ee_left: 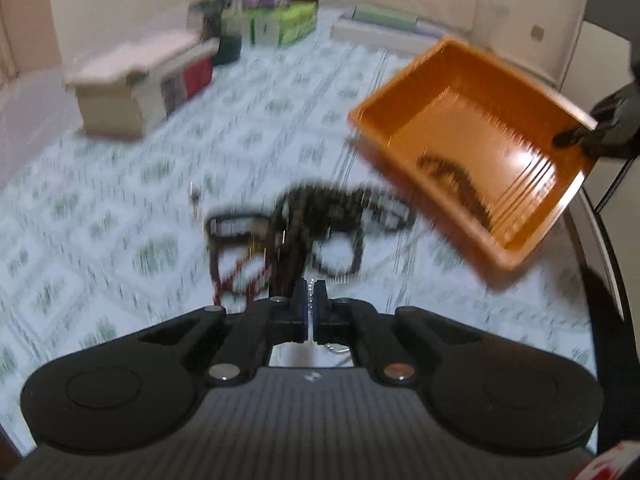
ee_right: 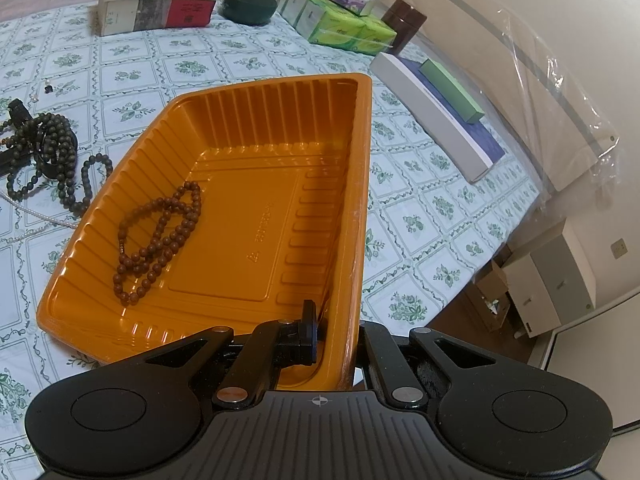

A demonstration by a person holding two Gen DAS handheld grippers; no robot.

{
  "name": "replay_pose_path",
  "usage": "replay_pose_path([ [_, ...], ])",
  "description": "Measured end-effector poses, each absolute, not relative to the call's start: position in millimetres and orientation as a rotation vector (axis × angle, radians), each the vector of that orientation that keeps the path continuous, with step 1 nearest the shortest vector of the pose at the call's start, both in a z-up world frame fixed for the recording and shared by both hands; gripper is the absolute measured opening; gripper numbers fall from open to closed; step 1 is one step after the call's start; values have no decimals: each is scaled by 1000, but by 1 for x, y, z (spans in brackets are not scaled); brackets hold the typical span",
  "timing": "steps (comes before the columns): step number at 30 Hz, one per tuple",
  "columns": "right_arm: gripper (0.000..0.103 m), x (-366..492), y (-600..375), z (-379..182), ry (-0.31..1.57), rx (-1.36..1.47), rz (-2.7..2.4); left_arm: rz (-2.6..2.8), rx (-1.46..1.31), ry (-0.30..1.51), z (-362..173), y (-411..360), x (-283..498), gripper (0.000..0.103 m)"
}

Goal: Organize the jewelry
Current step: 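Return the left tool to the pile and grasp the white pearl necklace, then lower the pearl necklace into the tray and open the left tool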

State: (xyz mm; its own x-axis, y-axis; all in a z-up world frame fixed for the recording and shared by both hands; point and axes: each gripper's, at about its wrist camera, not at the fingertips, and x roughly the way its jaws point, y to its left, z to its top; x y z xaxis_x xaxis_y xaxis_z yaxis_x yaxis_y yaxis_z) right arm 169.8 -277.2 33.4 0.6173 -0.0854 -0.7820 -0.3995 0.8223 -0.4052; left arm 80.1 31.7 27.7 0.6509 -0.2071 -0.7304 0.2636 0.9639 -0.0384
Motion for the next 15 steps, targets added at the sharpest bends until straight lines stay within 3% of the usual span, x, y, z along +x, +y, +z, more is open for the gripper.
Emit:
replay_pose_path([
  [15,4,170,-277,34,898,-598,194,-396,180,551,148,-10,118,1],
])
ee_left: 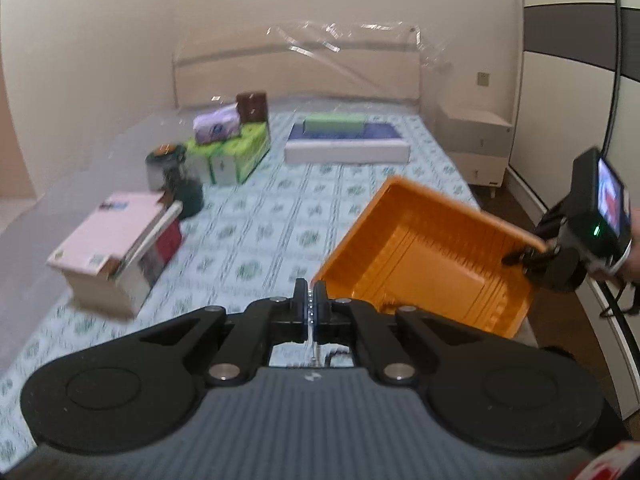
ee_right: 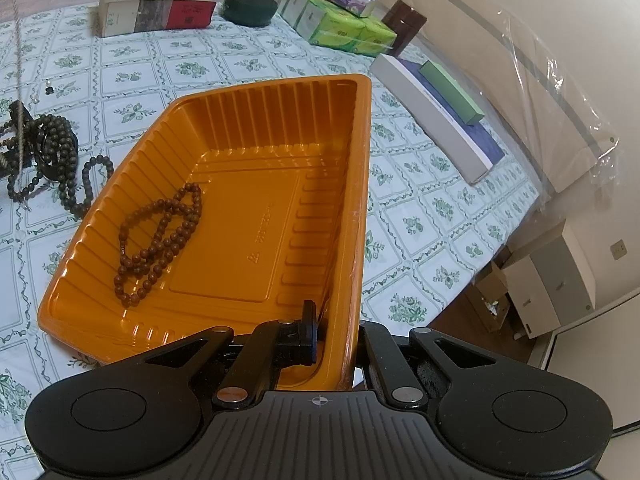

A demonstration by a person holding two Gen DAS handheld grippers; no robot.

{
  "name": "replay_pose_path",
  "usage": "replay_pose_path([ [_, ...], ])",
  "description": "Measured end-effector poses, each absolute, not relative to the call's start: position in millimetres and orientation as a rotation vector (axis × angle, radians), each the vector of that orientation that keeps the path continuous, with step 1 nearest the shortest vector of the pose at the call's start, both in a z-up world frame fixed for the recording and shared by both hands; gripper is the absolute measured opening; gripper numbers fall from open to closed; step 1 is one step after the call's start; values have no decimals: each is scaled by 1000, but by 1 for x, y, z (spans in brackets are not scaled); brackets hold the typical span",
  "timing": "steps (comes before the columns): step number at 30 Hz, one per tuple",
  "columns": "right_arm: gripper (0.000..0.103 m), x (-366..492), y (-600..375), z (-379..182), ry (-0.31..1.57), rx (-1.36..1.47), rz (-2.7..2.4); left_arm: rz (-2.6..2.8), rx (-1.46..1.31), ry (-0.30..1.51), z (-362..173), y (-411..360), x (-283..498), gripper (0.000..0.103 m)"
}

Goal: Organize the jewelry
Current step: 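Lower the pearl necklace into the tray and open the left tool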

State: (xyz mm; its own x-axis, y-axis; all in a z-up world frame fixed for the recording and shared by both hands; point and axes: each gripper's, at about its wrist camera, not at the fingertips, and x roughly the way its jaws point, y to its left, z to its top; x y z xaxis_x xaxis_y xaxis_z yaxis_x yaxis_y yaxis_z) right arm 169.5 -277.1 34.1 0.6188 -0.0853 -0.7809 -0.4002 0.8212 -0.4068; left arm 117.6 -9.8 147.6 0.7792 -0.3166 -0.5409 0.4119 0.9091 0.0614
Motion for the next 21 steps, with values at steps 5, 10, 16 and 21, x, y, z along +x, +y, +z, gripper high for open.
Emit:
replay_pose_path([
  [5,4,170,-277,34,897,-598,194,-437,183,512,166,-27,124,1],
  [10,4,170,-277,34,897,-598,193,-479,169,474,183,-44,129,1],
  [16,4,170,-277,34,896,-598,194,-552,150,451,197,-74,138,1],
  [21,4,171,-276,34,896,-596,194,-619,144,482,190,-101,149,1],
])
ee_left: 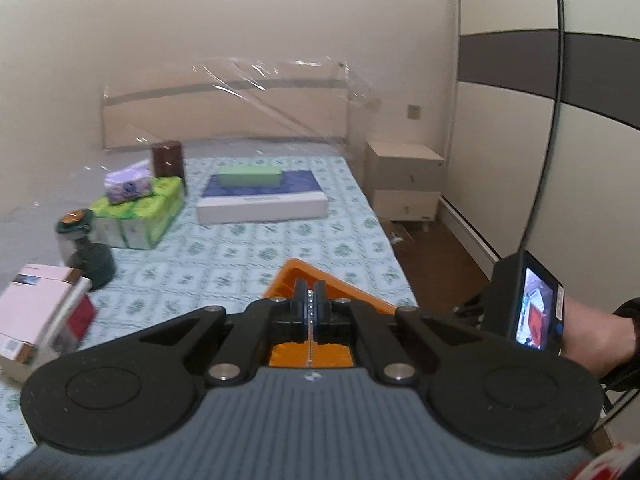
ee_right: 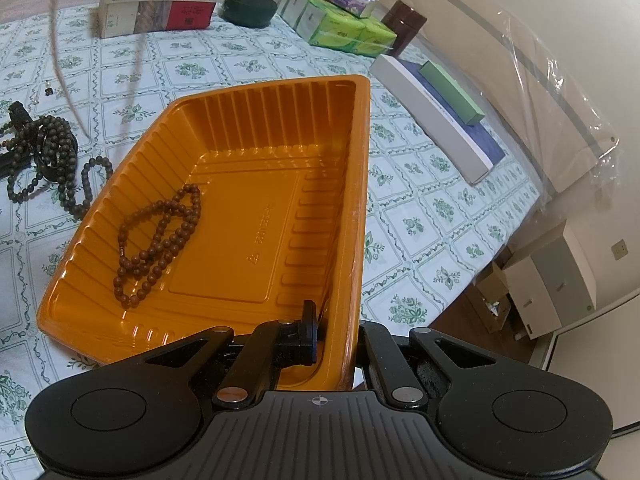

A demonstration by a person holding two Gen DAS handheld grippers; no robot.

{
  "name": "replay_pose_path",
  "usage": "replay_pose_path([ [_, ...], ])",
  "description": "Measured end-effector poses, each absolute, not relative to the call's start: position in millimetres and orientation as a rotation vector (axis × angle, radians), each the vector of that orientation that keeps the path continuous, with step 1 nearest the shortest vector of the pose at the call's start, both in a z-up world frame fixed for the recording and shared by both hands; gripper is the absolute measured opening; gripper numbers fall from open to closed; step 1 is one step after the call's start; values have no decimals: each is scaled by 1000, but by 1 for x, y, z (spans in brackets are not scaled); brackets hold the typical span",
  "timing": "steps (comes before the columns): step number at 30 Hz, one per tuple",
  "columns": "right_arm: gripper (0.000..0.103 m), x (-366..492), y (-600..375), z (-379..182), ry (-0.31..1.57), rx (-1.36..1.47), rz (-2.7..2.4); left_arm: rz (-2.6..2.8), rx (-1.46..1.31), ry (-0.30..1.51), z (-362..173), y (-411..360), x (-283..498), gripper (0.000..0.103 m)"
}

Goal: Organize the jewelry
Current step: 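Lower the pearl necklace into the tray and open the left tool, then grasp a black piece from the pile with the left tool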

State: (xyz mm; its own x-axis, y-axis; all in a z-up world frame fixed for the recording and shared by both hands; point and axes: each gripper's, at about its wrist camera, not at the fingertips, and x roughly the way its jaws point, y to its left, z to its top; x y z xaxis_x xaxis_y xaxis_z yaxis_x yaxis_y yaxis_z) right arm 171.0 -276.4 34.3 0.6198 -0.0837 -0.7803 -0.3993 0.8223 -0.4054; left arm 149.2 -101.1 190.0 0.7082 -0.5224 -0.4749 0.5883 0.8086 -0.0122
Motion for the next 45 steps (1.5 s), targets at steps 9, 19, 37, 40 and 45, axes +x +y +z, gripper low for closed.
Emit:
replay_pose_path([
  [9,4,172,-277,34,896,-594,195,-682,144,669,127,-137,177,1],
  [19,4,172,-278,32,900,-590,195,-701,98,831,70,-149,196,1],
  [37,4,170,-278,32,898,-589,194,-650,83,782,83,-127,195,19],
  [40,4,170,-278,32,898,-588,193,-583,66,758,89,-95,192,24],
  [45,4,170,-278,33,898,-587,194,-435,43,735,91,-27,186,30],
])
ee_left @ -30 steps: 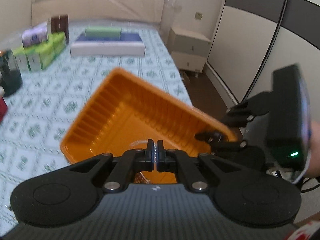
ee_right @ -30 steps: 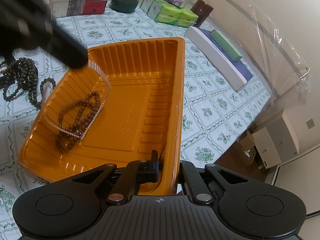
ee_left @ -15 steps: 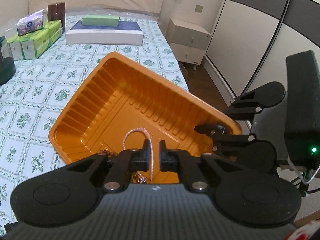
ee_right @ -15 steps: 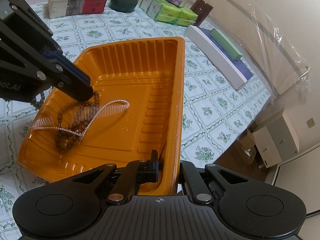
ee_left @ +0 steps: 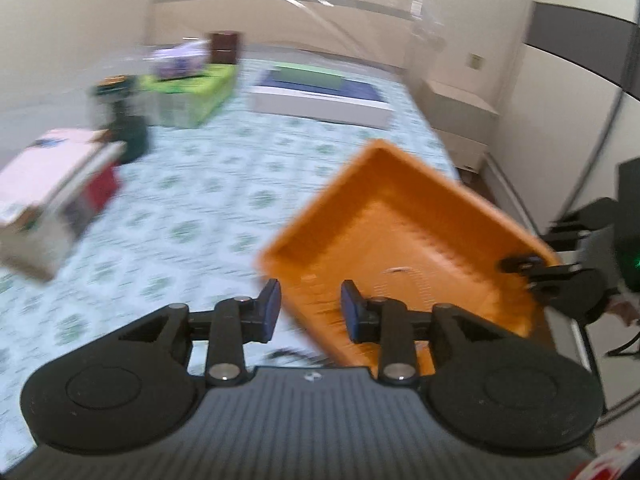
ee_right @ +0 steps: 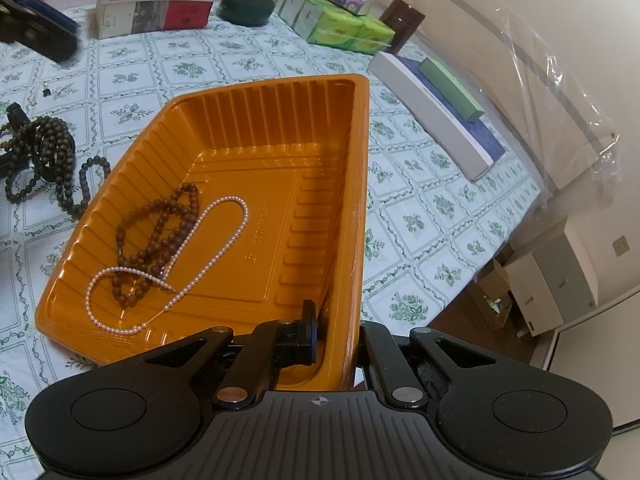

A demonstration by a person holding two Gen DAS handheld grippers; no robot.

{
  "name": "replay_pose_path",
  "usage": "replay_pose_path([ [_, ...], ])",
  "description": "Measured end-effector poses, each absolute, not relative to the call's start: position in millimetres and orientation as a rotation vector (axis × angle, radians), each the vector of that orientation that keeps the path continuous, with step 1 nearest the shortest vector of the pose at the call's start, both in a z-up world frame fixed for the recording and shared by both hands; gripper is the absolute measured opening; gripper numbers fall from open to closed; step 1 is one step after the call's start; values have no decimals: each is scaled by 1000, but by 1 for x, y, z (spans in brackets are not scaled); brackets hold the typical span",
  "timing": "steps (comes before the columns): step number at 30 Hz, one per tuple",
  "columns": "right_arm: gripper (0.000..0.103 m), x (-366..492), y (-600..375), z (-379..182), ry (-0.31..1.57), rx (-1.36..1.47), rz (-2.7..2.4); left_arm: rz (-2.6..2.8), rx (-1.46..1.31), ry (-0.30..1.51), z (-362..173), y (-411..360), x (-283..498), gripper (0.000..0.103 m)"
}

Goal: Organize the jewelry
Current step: 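Grasp a black piece from the pile with the left tool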

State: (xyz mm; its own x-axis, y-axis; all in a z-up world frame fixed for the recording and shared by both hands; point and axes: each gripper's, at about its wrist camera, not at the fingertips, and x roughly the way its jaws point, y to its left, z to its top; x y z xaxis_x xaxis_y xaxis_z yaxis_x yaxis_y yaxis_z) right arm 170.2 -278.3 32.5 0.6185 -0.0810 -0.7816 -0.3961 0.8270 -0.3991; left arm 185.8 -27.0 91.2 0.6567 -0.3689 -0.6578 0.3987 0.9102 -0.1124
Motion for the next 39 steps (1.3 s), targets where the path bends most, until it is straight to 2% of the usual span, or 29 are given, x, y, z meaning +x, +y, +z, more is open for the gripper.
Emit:
replay_pose_path([
  [7,4,170,-278,32,897,-588,193,-205,18,733,81,61,159,34],
  [11,4,170,-278,32,898,-589,191,-128,13,743,62,82,138,35],
  [21,4,169,-278,33,899,-588,188,-246,43,821,-12,46,102,35],
  [31,4,169,-278,33,903,-586,185,-258,124,809,-39,24,117,35],
  [33,4,169,-279,32,904,-587,185,-259,142,812,-40,21,115,28],
  [34,4,170,-278,32,904,-587,185,-268,143,828,-41,20,114,21],
  [39,4,170,-278,32,904,-588,185,-271,121,860,-41,21,99,19],
])
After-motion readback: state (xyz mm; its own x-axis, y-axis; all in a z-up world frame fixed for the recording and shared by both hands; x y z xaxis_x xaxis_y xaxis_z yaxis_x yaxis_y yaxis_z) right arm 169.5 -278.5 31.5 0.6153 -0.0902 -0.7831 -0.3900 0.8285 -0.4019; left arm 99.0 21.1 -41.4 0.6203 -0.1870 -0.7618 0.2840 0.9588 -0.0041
